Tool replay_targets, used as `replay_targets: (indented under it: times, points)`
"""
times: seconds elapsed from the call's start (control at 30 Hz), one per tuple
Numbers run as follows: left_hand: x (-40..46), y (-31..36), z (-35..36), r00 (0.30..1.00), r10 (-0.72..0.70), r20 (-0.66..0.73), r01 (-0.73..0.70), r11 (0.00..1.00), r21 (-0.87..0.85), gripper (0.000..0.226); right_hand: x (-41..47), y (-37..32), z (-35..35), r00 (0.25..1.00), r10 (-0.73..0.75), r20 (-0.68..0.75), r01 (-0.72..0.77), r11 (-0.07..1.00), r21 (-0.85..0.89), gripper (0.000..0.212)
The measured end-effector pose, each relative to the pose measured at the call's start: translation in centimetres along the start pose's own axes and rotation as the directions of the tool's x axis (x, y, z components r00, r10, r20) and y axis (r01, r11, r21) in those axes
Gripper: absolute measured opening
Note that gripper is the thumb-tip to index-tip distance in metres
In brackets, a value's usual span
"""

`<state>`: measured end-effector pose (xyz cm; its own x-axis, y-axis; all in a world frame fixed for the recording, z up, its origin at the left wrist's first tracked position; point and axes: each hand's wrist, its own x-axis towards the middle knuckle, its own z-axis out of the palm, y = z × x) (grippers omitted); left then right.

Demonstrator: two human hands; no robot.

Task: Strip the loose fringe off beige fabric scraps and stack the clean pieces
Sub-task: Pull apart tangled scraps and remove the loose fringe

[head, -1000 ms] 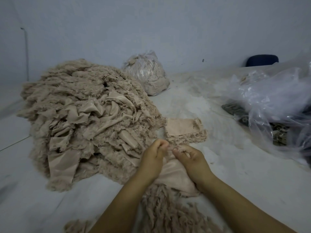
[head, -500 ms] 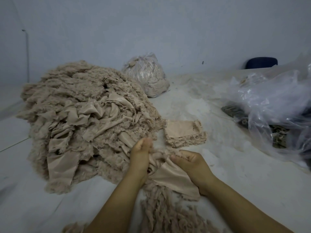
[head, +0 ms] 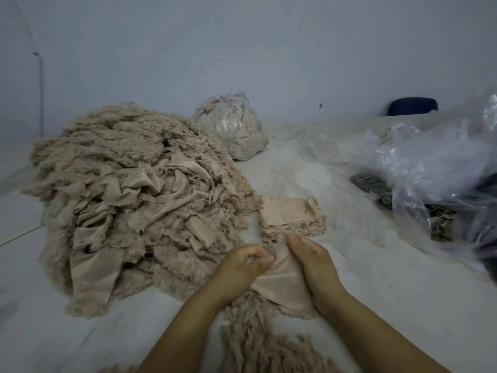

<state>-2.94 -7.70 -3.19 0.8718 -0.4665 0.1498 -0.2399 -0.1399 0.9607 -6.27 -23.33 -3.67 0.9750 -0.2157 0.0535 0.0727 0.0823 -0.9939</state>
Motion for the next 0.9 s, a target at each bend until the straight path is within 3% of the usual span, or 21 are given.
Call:
replay_targets:
  times: [0.1,0.23,0.33,0.53,0.67,0.73,0.9]
  points:
    - [-0.3,0.2,0.7,0.996,-0.002,0.089,-0.001,0.999,0.036,0.004,-0.2,-0.2,0.0,0.998,-0.006,0.069,0.005,1.000,0.013,0.016]
    - [-0.3,0.2,0.7,0.994,-0.063,0.084,0.068,0.996,-0.051,0.009,0.1,-0.5,-0.1,0.995,0.091,-0.029,-0.084,0.976,0.199,0.025]
    - [-0.5,0.2,0.3,0.991,-0.097,0.089,0.110,0.981,-0.157,0.007,0.3,-0.8,-0.3,0.986,0.162,-0.031,-0.148,0.952,0.268,0.018]
    - [-0.5,0.2,0.3,0.993,-0.088,0.081,0.106,0.961,-0.254,0.023,0.2,-0.6,-0.5,0.994,0.107,0.016,-0.108,0.967,0.232,0.039]
    - [-0.3,0.1,0.4,0.998,-0.052,0.026,0.057,0.965,-0.257,0.039,-0.7,-0.5,0.3,0.976,0.037,0.216,-0.029,0.999,-0.041,0.038]
    - [-0.2,0.3,0.8,1.000,-0.012,0.023,0.016,0.976,-0.219,0.030,-0.5,-0.2,0.4,0.983,0.027,0.179,-0.018,0.999,-0.050,0.036]
    - [0.4,0.6,0.9,0.990,0.005,-0.141,-0.008,1.000,-0.019,0.040,0.7,0.2,-0.2,0.989,0.034,-0.142,-0.027,0.999,0.046,0.021]
